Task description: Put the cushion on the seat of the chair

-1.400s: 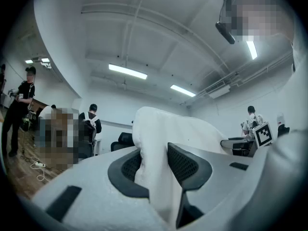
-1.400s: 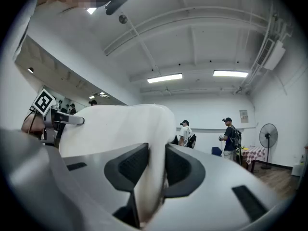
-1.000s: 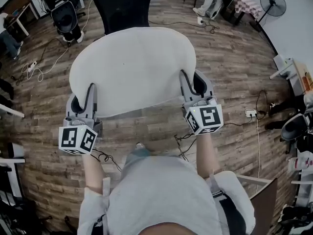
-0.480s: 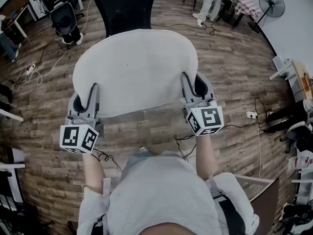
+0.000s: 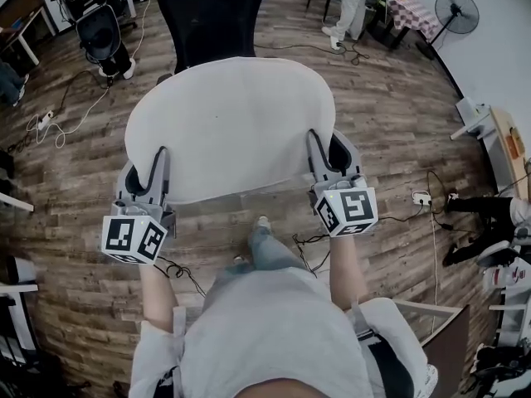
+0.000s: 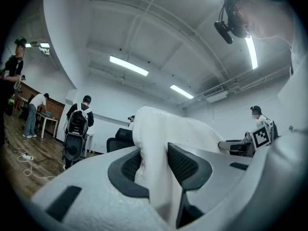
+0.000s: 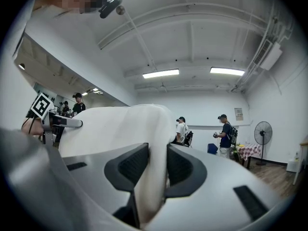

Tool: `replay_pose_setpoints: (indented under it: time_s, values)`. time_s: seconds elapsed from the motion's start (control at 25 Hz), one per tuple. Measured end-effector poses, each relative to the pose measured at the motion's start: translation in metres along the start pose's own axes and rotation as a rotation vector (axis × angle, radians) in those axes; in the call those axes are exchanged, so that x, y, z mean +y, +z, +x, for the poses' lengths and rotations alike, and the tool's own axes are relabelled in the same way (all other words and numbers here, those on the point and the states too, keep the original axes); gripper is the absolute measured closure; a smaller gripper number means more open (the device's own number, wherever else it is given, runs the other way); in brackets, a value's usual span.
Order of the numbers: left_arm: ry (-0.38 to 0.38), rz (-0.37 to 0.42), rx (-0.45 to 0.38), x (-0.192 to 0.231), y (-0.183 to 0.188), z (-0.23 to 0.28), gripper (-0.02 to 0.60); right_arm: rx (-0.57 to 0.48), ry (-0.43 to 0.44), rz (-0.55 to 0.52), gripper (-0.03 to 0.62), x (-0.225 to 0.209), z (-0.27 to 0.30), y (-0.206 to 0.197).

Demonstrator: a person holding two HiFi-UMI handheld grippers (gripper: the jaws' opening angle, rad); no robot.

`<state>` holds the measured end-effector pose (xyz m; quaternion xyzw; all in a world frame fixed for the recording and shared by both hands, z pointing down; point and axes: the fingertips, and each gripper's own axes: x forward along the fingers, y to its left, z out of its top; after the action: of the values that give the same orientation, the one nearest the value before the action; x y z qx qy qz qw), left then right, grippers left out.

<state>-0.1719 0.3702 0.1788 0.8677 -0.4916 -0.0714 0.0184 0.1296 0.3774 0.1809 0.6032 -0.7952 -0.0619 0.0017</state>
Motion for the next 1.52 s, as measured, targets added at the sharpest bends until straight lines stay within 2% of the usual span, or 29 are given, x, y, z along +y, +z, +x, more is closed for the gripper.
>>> replay_pose_setpoints:
  time_s: [0.48,1.12,1.52]
  values:
    - [0.024,0.025,0.016,0.038,-0.005,0.071,0.465,0.001,0.018,0.038,0.51,-0.026,0.081,-0.017]
    - [0.087,0.069,0.018,0.064,-0.009,0.199,0.465,-0.008,0.081,0.077,0.51,-0.105,0.208,-0.034]
    - [0.145,0.07,0.021,0.072,-0.015,0.242,0.465,-0.021,0.145,0.081,0.51,-0.134,0.26,-0.041]
